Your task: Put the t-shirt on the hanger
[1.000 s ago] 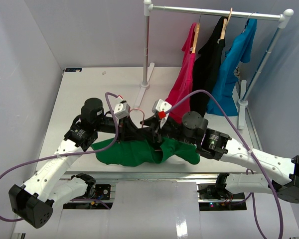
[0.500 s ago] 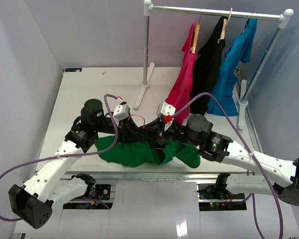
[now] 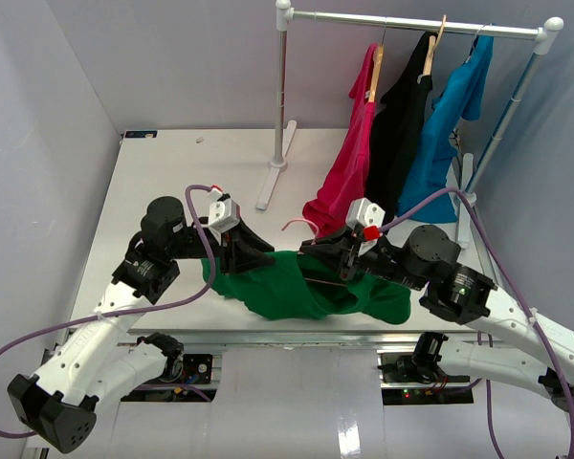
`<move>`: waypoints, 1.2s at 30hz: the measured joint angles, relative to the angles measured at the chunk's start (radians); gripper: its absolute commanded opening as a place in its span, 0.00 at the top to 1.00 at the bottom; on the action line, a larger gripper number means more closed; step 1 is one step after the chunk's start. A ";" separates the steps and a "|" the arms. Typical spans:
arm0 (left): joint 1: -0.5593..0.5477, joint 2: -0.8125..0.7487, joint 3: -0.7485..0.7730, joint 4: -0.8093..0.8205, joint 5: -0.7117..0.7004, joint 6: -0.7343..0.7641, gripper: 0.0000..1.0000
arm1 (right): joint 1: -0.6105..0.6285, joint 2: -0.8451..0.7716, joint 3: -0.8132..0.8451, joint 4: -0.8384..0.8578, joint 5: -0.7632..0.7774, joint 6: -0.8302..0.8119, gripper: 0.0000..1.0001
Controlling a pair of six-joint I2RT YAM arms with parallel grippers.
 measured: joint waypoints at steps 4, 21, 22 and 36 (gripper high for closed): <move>0.000 0.010 0.000 -0.020 -0.046 0.010 0.67 | 0.000 -0.029 0.000 -0.059 0.020 -0.007 0.92; -0.006 -0.005 0.014 -0.119 -0.459 0.034 0.53 | -0.006 -0.150 0.055 -0.207 0.123 -0.028 0.92; -0.006 -0.006 0.014 -0.123 -0.477 0.035 0.52 | -0.006 -0.156 0.061 -0.209 0.125 -0.028 0.92; -0.006 -0.047 0.015 -0.157 -0.605 0.035 0.45 | -0.006 -0.163 0.108 -0.207 0.160 -0.041 0.92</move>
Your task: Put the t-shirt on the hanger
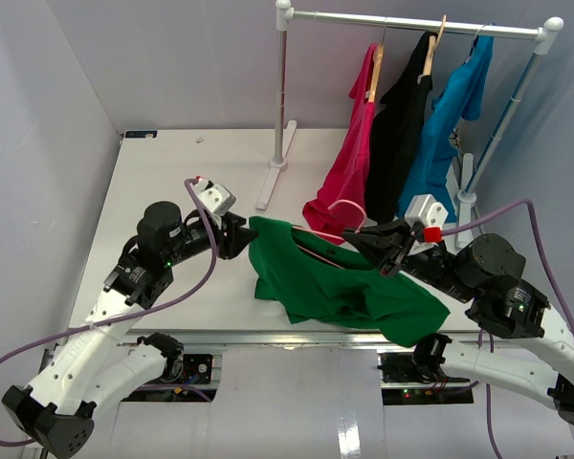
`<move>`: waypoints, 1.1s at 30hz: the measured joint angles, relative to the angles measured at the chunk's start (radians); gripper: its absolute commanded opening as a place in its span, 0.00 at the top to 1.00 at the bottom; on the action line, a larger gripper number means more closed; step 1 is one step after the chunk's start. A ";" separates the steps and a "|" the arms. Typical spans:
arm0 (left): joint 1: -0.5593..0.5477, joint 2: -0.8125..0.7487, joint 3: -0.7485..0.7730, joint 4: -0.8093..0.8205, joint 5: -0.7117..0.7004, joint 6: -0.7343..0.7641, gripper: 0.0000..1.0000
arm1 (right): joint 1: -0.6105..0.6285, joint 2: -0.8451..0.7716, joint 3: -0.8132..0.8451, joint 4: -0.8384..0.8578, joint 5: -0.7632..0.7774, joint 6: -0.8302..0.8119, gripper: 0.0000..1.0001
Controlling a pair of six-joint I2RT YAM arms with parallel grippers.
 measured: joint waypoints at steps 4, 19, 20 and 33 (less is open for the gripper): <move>0.000 -0.006 0.019 0.009 0.081 0.003 0.47 | 0.000 0.019 0.005 0.004 -0.004 0.000 0.92; 0.000 0.053 0.108 0.012 0.223 0.053 0.47 | -0.048 0.283 0.012 0.165 -0.206 -0.030 0.92; 0.000 0.049 0.108 0.005 0.207 0.057 0.47 | -0.076 0.300 0.012 0.187 -0.245 -0.023 0.92; 0.003 0.009 0.220 -0.232 0.057 0.137 0.45 | -0.340 0.402 -0.051 0.493 -0.727 0.160 0.92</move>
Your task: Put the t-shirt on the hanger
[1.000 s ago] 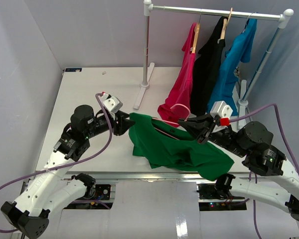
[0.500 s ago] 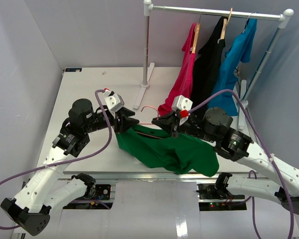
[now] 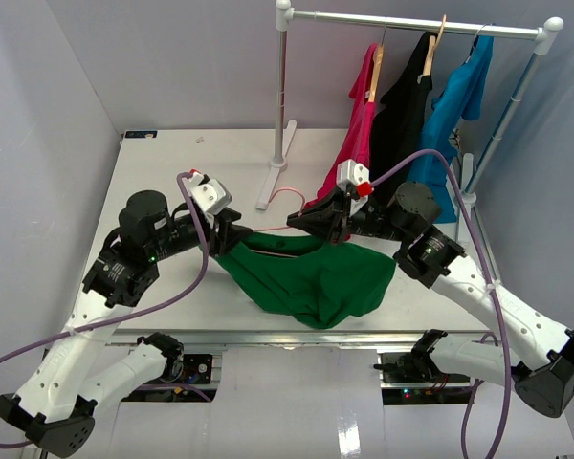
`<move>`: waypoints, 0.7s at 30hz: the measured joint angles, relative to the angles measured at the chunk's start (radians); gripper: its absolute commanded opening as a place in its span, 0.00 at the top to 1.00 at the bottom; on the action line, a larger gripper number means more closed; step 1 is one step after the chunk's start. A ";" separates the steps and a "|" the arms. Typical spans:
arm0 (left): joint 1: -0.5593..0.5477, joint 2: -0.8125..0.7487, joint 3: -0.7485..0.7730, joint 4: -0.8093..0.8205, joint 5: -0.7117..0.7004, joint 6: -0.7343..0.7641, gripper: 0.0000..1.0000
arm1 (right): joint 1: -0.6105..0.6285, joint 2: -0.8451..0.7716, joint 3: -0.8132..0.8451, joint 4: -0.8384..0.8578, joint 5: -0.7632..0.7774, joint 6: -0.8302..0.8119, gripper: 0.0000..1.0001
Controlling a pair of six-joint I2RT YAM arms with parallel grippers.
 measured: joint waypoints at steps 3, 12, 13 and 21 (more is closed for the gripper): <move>0.000 -0.023 0.009 -0.033 0.003 0.020 0.44 | -0.045 0.011 0.000 0.033 -0.087 0.029 0.92; 0.000 0.009 0.080 -0.131 0.111 0.118 0.46 | -0.169 0.047 -0.001 0.079 -0.334 0.081 0.92; 0.000 0.019 0.087 -0.140 0.129 0.130 0.46 | -0.177 0.046 -0.004 0.083 -0.349 0.083 0.92; -0.004 0.060 0.112 -0.239 0.204 0.226 0.47 | -0.202 0.018 -0.027 0.107 -0.421 0.093 0.92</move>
